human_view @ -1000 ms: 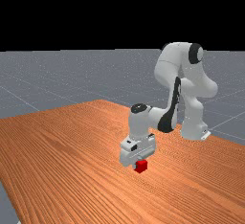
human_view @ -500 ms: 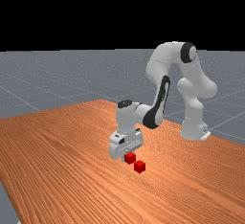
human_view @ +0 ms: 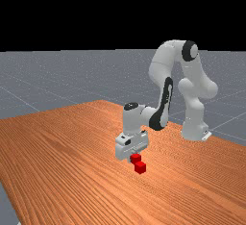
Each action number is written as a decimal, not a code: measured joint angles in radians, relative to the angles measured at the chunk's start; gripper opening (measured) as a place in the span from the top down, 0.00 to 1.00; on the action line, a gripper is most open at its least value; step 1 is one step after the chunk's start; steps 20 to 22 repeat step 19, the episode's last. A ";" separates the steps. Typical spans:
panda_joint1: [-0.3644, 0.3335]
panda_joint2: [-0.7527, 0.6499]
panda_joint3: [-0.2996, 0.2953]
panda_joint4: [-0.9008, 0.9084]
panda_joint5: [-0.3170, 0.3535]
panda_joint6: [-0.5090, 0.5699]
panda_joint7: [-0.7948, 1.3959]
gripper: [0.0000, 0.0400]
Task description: Stack all the cube
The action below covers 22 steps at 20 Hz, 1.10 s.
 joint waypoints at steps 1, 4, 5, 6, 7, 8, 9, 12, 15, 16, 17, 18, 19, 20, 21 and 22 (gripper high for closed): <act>0.000 -0.018 0.000 -0.013 0.000 0.005 0.000 0.51; -0.001 -0.063 0.001 -0.015 0.001 -0.047 -0.001 0.51; 0.004 -0.062 0.000 -0.004 0.005 -0.067 0.017 0.51; 0.016 -0.061 -0.001 -0.003 0.011 -0.068 0.051 0.51; 0.027 -0.061 0.001 -0.002 0.012 -0.068 0.069 0.51; 0.039 -0.060 0.004 -0.001 0.013 -0.069 0.088 0.51; 0.050 -0.059 0.007 0.001 0.013 -0.070 0.104 0.51; 0.056 -0.046 0.017 0.019 0.005 -0.095 0.080 0.51; 0.055 0.000 0.017 0.062 0.006 -0.117 0.077 0.51; 0.054 0.003 0.016 0.063 0.005 -0.098 0.078 0.52; 0.055 0.003 0.016 0.058 0.004 -0.076 0.079 0.52; 0.067 -0.004 0.003 0.041 -0.013 -0.040 0.096 0.52; 0.066 -0.004 0.002 0.042 -0.013 -0.039 0.096 0.52; 0.066 -0.004 0.002 0.042 -0.013 -0.039 0.096 0.52; 0.066 -0.004 0.002 0.042 -0.013 -0.039 0.096 0.52; 0.066 -0.004 0.002 0.042 -0.013 -0.039 0.096 0.52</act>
